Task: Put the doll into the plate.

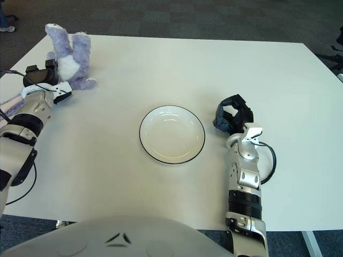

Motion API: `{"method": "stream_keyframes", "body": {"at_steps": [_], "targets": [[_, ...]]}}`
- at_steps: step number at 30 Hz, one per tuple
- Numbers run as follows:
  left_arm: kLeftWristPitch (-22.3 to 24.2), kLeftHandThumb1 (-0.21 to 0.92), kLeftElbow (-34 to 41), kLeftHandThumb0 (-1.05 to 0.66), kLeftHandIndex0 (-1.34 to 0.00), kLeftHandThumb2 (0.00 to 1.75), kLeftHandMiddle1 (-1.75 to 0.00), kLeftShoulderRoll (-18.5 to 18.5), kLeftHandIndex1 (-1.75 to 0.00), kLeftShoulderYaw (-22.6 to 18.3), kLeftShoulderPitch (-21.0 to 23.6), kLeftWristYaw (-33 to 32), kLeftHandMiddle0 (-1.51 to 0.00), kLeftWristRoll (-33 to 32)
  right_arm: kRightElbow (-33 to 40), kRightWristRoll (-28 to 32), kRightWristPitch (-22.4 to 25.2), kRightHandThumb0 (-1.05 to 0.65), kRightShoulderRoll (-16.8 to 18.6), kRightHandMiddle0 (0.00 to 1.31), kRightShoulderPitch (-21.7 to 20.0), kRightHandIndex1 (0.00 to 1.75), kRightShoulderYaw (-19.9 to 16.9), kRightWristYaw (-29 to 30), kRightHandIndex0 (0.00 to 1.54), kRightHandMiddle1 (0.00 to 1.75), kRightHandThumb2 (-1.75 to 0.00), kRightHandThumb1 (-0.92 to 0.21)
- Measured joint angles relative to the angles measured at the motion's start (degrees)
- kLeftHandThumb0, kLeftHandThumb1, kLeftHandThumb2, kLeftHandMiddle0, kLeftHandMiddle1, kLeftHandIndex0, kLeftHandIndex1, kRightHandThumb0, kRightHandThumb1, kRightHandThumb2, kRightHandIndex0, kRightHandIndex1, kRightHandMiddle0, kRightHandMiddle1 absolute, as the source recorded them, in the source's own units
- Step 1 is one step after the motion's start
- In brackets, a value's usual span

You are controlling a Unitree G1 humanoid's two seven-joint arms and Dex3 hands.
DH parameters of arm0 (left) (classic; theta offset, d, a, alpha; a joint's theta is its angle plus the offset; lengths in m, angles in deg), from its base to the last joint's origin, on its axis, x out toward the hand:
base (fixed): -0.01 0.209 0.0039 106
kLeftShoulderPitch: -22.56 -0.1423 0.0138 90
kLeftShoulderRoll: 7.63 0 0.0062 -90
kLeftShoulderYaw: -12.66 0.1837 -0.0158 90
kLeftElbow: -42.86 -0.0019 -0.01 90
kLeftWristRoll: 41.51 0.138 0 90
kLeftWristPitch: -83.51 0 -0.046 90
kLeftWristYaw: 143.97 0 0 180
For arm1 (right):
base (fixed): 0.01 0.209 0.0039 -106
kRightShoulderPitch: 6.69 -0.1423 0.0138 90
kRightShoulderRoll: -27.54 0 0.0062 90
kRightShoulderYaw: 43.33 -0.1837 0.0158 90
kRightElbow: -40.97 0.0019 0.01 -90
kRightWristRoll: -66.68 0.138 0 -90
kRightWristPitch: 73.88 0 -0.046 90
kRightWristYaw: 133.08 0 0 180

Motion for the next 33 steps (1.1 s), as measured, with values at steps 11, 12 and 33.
{"method": "stream_keyframes", "body": {"at_steps": [11,12,33], "targets": [[-0.56,0.68,0.17,0.38,-0.94,0.75,-1.62,1.21,-1.75,-2.93,-0.7,-4.17,-0.43,-3.31,0.38,0.11,1.02,-0.46,-0.23,0.56,-0.03,1.75,-0.04,-0.14,1.16,1.75,-1.23,-0.39],[-0.77,0.69,0.16,0.37,-0.94,0.75,-1.62,1.24,-1.75,-3.04,-0.76,-4.47,-0.42,-3.41,0.39,0.12,1.06,-0.46,-0.25,0.56,-0.03,1.75,-0.04,-0.14,1.16,1.75,-1.23,-0.39],[-9.43,0.26,-0.06,0.49,-0.99,1.38,-1.75,1.2,-1.75,-4.51,-2.81,-10.57,-0.65,-5.02,1.07,0.23,2.79,-0.46,-0.51,0.56,-0.13,1.75,-0.01,-0.2,1.17,1.75,-1.23,-0.39]]}}
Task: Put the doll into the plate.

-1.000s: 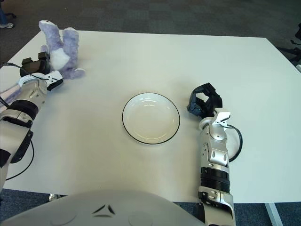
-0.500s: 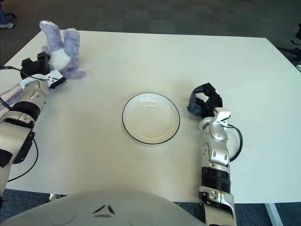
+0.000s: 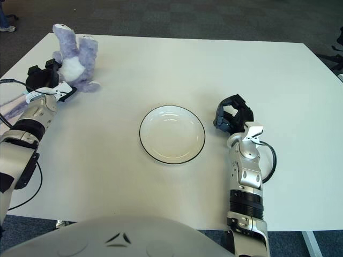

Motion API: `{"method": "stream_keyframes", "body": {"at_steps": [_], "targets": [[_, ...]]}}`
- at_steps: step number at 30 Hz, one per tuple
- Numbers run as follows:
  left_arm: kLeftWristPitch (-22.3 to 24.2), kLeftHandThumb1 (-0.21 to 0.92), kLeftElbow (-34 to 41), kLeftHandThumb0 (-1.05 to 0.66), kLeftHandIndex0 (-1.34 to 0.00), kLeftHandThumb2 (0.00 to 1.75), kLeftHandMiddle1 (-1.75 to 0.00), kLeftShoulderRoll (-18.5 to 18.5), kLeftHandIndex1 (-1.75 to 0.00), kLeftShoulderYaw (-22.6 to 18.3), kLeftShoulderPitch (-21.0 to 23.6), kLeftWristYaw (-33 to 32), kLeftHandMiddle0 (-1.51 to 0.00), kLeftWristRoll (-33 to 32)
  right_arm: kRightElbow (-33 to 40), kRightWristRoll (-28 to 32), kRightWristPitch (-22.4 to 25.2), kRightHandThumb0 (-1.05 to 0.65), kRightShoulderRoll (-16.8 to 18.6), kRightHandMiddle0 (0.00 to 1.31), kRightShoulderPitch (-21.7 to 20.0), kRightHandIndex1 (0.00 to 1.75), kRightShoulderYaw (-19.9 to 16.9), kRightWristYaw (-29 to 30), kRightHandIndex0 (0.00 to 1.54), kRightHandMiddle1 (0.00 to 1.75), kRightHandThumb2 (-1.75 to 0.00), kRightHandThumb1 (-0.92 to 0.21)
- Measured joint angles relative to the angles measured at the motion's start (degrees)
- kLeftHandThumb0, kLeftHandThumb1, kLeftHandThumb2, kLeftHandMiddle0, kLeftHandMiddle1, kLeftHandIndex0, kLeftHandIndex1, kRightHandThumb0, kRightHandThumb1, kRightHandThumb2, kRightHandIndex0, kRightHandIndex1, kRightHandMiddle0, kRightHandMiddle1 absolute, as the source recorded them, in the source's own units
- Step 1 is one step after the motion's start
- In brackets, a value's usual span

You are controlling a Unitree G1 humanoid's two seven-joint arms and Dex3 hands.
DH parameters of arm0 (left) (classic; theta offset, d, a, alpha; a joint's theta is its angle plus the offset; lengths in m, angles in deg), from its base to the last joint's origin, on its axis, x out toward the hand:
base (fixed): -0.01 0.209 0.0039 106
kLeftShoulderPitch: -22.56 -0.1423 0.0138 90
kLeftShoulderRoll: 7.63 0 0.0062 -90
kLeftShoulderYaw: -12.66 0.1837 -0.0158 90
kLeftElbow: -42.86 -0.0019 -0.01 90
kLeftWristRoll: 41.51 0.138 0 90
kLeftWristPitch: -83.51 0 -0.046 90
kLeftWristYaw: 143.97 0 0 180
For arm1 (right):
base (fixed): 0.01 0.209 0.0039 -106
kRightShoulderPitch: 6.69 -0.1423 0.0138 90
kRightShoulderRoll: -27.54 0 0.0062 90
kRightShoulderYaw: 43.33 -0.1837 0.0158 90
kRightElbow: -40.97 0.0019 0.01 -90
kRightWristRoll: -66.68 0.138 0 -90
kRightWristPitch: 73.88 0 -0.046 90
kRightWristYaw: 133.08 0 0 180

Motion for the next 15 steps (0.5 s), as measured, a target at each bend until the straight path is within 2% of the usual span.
{"method": "stream_keyframes", "body": {"at_steps": [15], "targets": [[-2.15,0.18,2.36,0.53,-0.91,1.48,-1.75,0.12,-1.75,-1.68,-1.26,-0.32,-0.72,-1.75,0.19,0.14,0.27,-0.46,0.0,0.56,-0.03,1.75,0.0,-0.33,1.18,1.75,-1.23,-0.39]]}}
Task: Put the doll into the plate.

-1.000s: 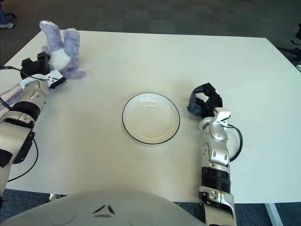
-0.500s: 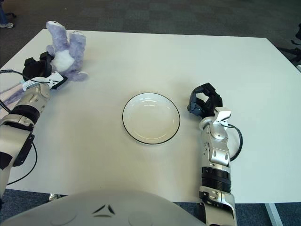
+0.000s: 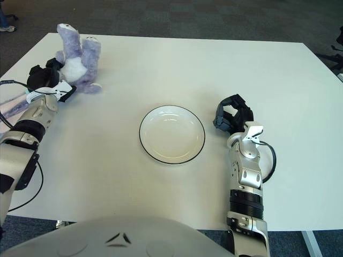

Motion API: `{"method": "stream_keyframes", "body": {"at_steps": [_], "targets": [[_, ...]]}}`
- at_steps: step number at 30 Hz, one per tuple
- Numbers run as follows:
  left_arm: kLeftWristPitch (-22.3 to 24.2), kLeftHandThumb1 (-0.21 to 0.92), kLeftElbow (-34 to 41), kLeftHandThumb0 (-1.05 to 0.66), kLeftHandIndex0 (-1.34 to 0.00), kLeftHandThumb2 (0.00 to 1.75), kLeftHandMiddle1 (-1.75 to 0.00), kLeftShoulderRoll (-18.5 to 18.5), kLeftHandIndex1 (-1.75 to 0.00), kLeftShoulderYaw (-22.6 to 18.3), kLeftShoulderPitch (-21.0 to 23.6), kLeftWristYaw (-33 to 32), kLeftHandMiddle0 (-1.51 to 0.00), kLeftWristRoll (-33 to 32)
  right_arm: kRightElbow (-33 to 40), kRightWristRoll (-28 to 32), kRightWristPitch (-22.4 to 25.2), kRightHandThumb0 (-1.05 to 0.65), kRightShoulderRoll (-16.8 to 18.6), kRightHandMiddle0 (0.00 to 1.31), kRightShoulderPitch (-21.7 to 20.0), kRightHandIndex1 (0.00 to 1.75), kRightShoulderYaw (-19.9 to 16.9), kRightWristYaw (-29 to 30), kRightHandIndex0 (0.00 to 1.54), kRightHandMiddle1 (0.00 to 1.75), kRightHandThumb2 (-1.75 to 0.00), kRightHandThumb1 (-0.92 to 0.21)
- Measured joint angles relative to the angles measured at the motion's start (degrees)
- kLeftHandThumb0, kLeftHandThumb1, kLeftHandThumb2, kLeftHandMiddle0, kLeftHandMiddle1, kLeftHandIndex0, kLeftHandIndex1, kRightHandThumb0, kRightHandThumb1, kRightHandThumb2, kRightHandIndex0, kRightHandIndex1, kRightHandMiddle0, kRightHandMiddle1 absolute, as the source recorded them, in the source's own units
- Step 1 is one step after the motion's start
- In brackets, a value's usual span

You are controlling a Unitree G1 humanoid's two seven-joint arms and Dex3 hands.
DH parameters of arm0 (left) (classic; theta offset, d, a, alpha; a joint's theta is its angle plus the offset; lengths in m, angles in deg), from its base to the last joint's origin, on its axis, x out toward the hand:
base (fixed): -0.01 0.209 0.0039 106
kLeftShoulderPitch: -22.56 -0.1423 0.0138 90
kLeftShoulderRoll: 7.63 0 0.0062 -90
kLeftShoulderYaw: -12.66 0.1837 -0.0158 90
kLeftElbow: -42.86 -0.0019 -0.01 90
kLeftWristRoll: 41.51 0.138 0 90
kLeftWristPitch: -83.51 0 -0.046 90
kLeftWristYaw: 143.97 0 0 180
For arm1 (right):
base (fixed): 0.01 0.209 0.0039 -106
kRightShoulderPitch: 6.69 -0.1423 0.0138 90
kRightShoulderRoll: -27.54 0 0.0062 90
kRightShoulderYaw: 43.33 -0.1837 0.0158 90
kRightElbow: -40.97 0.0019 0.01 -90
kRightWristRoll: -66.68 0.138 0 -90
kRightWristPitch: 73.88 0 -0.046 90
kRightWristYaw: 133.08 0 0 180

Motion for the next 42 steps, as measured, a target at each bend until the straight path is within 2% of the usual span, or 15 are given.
{"method": "stream_keyframes", "body": {"at_steps": [9,19,42], "targets": [[-2.84,0.17,3.09,0.53,-0.91,1.49,-1.75,-0.01,-1.75,-2.04,-2.4,-1.23,-0.72,-1.47,0.43,0.07,0.75,-0.46,0.01,0.56,0.0,1.75,-0.01,-0.02,1.18,1.75,-1.23,-0.39],[-4.03,0.17,9.35,0.53,-0.94,1.5,-1.75,-0.03,-1.75,-3.22,-6.06,-3.19,-0.73,-1.31,0.67,0.13,1.04,-0.46,0.03,0.56,-0.04,1.75,0.03,-0.02,1.18,1.75,-1.23,-0.39],[-6.78,0.16,27.92,0.53,-0.98,1.5,-1.75,0.45,-1.75,-8.25,-14.29,-5.05,-0.73,-1.27,0.57,0.14,1.03,-0.46,0.02,0.56,-0.11,1.75,0.04,-0.67,1.19,1.75,-1.23,-0.39]]}}
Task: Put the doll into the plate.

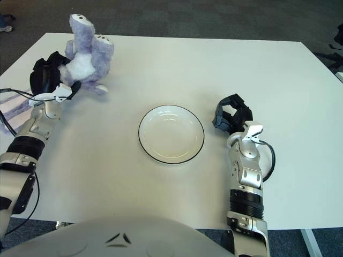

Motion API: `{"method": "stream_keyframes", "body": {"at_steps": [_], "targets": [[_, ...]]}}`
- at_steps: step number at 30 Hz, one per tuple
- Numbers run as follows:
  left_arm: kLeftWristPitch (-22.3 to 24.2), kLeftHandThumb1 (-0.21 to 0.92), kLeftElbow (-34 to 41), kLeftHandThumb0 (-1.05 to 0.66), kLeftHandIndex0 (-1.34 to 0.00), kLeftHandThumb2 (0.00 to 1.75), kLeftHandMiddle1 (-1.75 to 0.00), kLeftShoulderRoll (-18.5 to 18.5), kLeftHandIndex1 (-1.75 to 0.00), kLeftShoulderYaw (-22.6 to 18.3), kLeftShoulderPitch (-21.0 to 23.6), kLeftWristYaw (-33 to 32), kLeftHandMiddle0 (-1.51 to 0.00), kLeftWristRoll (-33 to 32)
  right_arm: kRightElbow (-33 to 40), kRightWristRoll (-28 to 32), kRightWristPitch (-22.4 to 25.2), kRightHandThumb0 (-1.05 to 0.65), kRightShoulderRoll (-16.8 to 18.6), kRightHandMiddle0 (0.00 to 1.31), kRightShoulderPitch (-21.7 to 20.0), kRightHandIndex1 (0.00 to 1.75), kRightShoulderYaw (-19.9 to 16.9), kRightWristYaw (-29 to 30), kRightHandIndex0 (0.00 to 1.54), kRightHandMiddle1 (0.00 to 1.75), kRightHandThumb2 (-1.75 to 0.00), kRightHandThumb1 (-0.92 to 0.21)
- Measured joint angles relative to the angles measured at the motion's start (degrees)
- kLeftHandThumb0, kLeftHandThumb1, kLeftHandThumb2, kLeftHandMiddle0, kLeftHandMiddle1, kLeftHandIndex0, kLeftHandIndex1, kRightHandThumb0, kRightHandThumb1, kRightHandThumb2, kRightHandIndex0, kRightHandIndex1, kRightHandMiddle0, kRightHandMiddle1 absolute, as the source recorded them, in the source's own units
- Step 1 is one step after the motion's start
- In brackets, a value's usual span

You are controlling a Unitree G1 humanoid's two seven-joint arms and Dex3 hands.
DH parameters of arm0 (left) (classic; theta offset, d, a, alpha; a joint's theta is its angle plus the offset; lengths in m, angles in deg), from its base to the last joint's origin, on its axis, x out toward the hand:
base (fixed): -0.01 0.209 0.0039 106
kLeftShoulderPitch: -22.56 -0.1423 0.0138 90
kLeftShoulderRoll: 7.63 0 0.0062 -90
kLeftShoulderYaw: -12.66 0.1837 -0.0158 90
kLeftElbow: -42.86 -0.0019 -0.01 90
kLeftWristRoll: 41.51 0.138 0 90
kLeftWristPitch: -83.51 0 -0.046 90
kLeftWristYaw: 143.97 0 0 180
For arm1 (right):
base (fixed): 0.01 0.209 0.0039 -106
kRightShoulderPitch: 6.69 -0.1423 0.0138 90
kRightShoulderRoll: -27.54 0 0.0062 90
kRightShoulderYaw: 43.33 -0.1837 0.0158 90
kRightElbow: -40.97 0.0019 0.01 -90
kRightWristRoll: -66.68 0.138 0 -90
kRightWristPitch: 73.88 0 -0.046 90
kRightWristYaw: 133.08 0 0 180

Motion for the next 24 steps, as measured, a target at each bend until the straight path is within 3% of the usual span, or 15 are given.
{"method": "stream_keyframes", "body": {"at_steps": [12,24], "targets": [[2.81,0.17,12.17,0.53,-0.97,1.49,-1.75,1.44,-1.75,-2.12,-4.05,0.91,-0.73,0.54,-0.06,-0.01,-0.05,-0.46,-0.01,0.56,0.0,1.75,0.0,-0.11,1.2,1.75,-1.23,-0.38],[1.02,0.16,15.78,0.53,-0.97,1.5,-1.75,3.11,-1.75,-2.87,-4.95,-1.99,-0.73,2.73,-0.05,-0.02,-0.04,-0.46,-0.03,0.57,-0.01,1.75,0.03,-0.13,1.21,1.75,-1.24,-0.38]]}}
